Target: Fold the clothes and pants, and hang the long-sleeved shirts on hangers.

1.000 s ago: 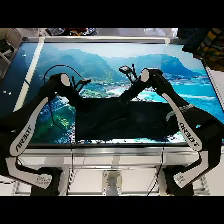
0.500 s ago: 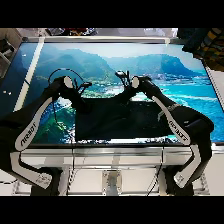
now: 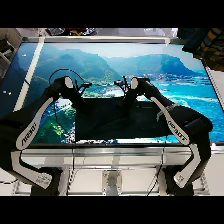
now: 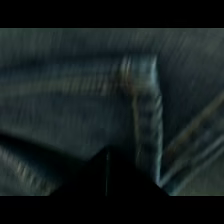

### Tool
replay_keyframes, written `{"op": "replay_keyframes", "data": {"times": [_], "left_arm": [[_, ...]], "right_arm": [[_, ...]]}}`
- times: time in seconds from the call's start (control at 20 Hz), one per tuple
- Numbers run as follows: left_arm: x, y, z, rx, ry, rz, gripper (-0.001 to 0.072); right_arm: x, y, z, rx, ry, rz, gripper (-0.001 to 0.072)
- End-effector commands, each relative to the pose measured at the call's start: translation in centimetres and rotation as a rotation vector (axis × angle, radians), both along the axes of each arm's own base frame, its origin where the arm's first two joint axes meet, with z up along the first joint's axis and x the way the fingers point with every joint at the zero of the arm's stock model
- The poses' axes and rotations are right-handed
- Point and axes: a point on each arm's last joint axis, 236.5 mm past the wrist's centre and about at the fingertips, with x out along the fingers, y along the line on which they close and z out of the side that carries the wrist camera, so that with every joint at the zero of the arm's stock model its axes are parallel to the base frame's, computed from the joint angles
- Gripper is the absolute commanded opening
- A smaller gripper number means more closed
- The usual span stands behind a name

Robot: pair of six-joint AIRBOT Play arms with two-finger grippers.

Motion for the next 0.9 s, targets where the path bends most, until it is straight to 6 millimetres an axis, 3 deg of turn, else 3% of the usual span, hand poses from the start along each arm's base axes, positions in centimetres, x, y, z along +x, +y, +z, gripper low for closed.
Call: {"op": "replay_keyframes", "data": {"times": [0.0,0.05,0.1,0.15,0.2,0.4,0.6,0.85], "left_arm": [[0.0,0.0,0.0,0.001,0.000,0.001,0.0019],[0.0,0.0,-0.1,0.001,0.000,0.000,0.0019],[0.0,0.0,-0.1,0.001,0.000,0.000,0.0019],[0.0,0.0,-0.1,0.001,0.000,0.000,0.0019],[0.0,0.0,-0.1,0.001,0.000,0.000,0.0019],[0.0,0.0,-0.1,0.000,0.000,0.000,0.0019],[0.0,0.0,-0.1,0.000,0.001,0.001,0.0019],[0.0,0.0,-0.1,0.000,0.000,0.001,0.0019]], "right_arm": [[-1.9,-0.9,2.2,-0.019,0.040,0.049,0.0013],[-1.4,-0.7,2.8,-0.005,0.001,0.063,0.0015],[-0.5,-0.4,3.3,0.012,-0.050,0.073,0.0126],[0.6,0.0,3.6,0.026,-0.094,0.063,0.0336],[1.8,0.5,3.8,0.043,-0.142,0.046,0.0418],[5.1,0.9,3.5,0.048,-0.249,-0.052,0.0392],[5.7,0.5,0.7,0.017,-0.234,-0.058,0.0392],[5.8,0.7,-0.7,0.017,-0.221,-0.066,0.0343]]}}
